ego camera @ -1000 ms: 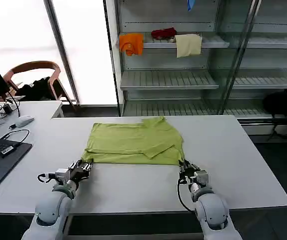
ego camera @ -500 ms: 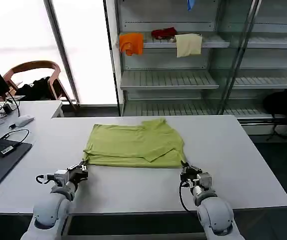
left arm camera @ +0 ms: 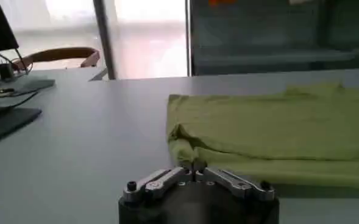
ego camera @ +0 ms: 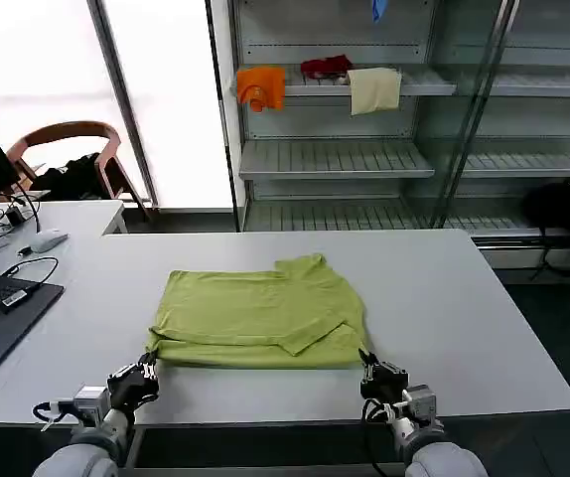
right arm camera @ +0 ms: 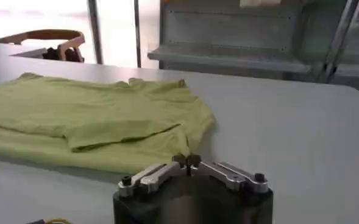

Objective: Fold and organize the clothes.

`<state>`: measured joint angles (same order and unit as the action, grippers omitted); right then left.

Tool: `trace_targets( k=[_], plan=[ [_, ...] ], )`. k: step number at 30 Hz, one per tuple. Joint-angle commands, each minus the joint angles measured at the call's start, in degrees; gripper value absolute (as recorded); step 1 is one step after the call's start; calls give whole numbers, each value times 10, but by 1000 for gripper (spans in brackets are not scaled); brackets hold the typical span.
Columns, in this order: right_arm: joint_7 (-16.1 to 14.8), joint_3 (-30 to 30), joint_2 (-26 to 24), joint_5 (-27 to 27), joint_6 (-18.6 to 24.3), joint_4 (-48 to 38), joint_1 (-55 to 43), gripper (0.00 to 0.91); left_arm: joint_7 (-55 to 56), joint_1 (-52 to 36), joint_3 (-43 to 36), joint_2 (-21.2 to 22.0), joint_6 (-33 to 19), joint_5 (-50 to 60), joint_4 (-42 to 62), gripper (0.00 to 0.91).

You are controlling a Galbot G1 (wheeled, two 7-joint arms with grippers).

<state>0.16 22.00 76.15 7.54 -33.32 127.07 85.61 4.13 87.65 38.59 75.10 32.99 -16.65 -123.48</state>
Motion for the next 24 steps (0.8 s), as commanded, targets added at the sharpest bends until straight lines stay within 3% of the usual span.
trace_targets(
  k=[1, 2, 3, 4, 5, 14, 19, 24],
  plan=[
    [1, -3, -8, 2, 0, 46, 65, 0, 54, 108, 20, 16, 1, -22, -71, 91],
    [-1, -2, -8, 2, 0, 49, 74, 0, 54, 116, 22, 18, 0, -20, -72, 393],
    [-1, -2, -8, 1, 1, 50, 77, 0, 54, 119, 24, 21, 0, -19, -72, 867],
    [0, -2, -8, 1, 1, 50, 79, 867, 54, 120, 25, 23, 0, -17, -70, 907],
    [0, -2, -7, -1, 1, 49, 81, 907, 55, 119, 24, 26, 0, -8, -69, 907],
    [24, -1, 14, -26, 2, 50, 50, 907, 43, 71, 29, 38, -8, 46, -63, 907],
    [25, 1, 27, -21, 1, 43, -38, 907, 10, 14, 70, 28, -1, 48, -59, 907],
    [13, -12, 27, -7, -4, -37, -166, 907, -57, -75, 68, -15, 2, 21, -8, 907]
  ],
)
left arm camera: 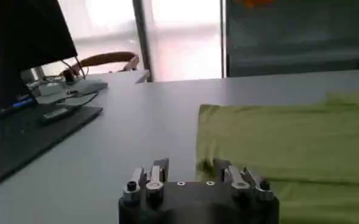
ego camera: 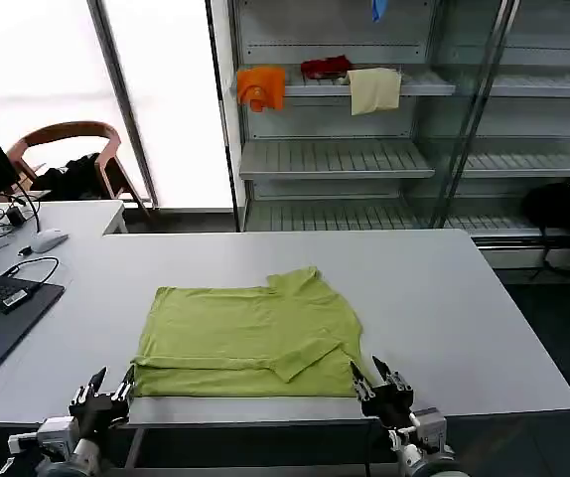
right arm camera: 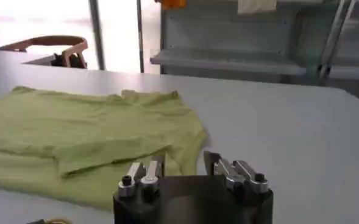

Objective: Fold and organize the clothes.

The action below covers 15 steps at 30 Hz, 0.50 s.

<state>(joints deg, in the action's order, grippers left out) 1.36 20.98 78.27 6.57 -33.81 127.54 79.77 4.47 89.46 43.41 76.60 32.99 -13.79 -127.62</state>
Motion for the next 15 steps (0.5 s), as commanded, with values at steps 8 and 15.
trace_targets(
  k=[8, 15],
  plan=[
    [4, -38, 10, 36, -3, -236, -289, 907, -95, -255, -54, -88, 6, -49, 174, 907],
    [19, -58, 19, 74, -3, -350, -370, 907, -103, -352, -100, -135, 5, -67, 301, 907]
  ],
)
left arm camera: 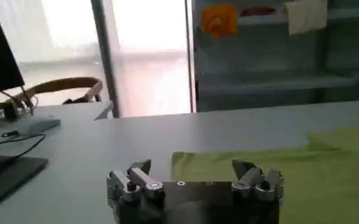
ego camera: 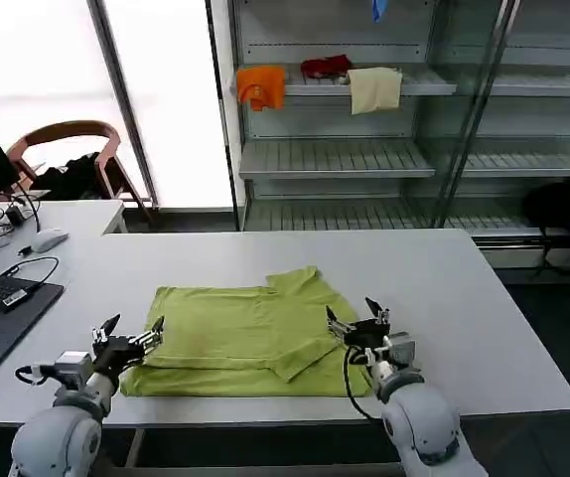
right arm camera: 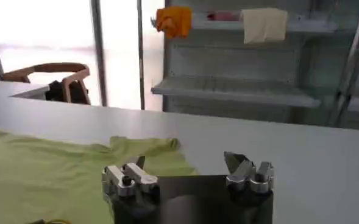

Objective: Fold and organize the clothes.

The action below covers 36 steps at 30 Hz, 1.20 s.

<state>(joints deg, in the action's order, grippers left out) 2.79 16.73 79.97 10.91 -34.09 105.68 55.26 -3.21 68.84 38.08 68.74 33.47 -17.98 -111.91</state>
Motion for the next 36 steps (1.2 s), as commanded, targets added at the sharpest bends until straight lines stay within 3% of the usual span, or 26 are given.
trace_targets(
  k=[1, 15, 28, 32, 35, 36],
  plan=[
    [6, -17, 7, 30, 0, -148, -132, 907, -28, -152, -51, -60, 0, -24, 153, 907],
    [0, -15, 68, -10, 3, -249, -162, 907, -50, -217, -94, -49, -1, 33, 270, 907],
    [-3, -17, 98, -30, 4, -283, -182, 907, -54, -213, -95, -33, -1, 39, 272, 907],
    [-5, -15, 107, -41, 4, -296, -186, 907, -54, -207, -93, -32, -1, 38, 266, 826],
    [-7, -14, 112, -52, 5, -301, -186, 907, -58, -204, -92, -32, -1, 36, 267, 494],
    [-8, -13, 113, -57, 4, -303, -186, 907, -59, -203, -92, -32, -1, 37, 268, 423]
  ],
)
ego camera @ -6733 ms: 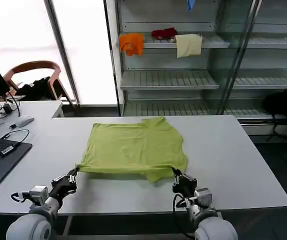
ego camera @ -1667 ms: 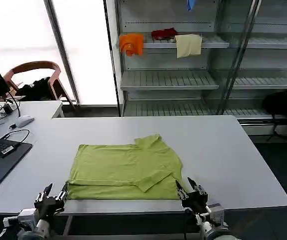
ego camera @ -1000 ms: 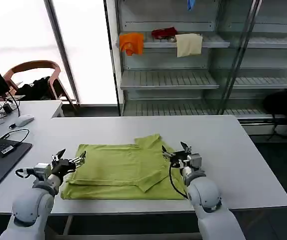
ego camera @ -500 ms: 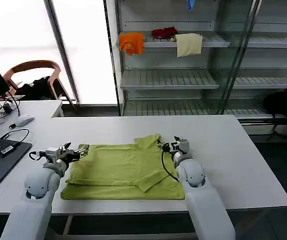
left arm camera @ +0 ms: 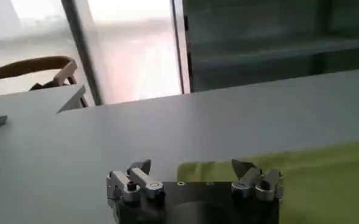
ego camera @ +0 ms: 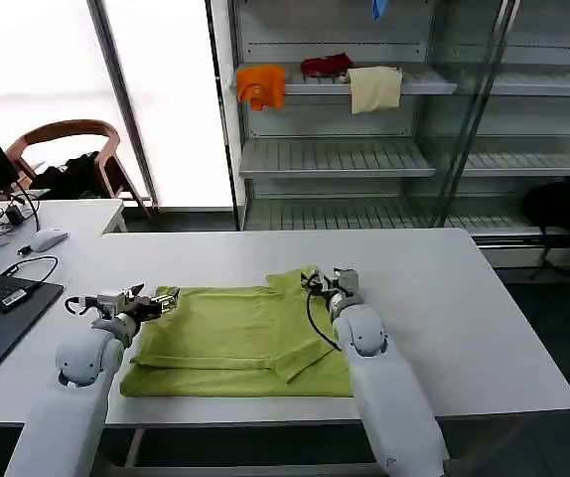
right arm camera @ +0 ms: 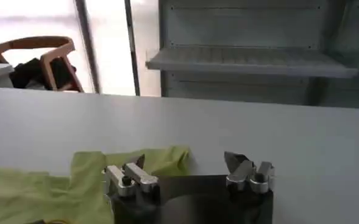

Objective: Fold and organize the clothes.

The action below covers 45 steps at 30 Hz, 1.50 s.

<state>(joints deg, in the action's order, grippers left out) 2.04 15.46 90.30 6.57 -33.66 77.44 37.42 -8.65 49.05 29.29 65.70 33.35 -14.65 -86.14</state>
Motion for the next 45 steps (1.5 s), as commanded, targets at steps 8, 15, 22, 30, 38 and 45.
trace_targets(
  k=[8, 15, 22, 30, 38, 45],
  plan=[
    [-9, 1, 20, -48, 0, -36, -4, 0, -22, 5, 3, 2, 0, 3, 15, 10],
    [-14, -2, 19, -49, 0, -27, -3, 0, -24, 7, 4, 1, 0, -18, 11, 10],
    [-18, 2, 19, -43, 2, -13, 3, 0, -25, 6, 9, 4, -1, -36, 9, 0],
    [-6, -4, 2, 3, 1, 42, 13, 0, -17, 16, 21, -3, -2, -70, -56, 0],
    [4, -8, -25, 27, -1, 144, 56, 0, -18, 59, 37, -9, -2, -88, -115, 0],
    [-2, -2, -48, 38, -1, 248, 132, 0, -32, 125, 57, -5, -2, -94, -162, 0]
  ],
)
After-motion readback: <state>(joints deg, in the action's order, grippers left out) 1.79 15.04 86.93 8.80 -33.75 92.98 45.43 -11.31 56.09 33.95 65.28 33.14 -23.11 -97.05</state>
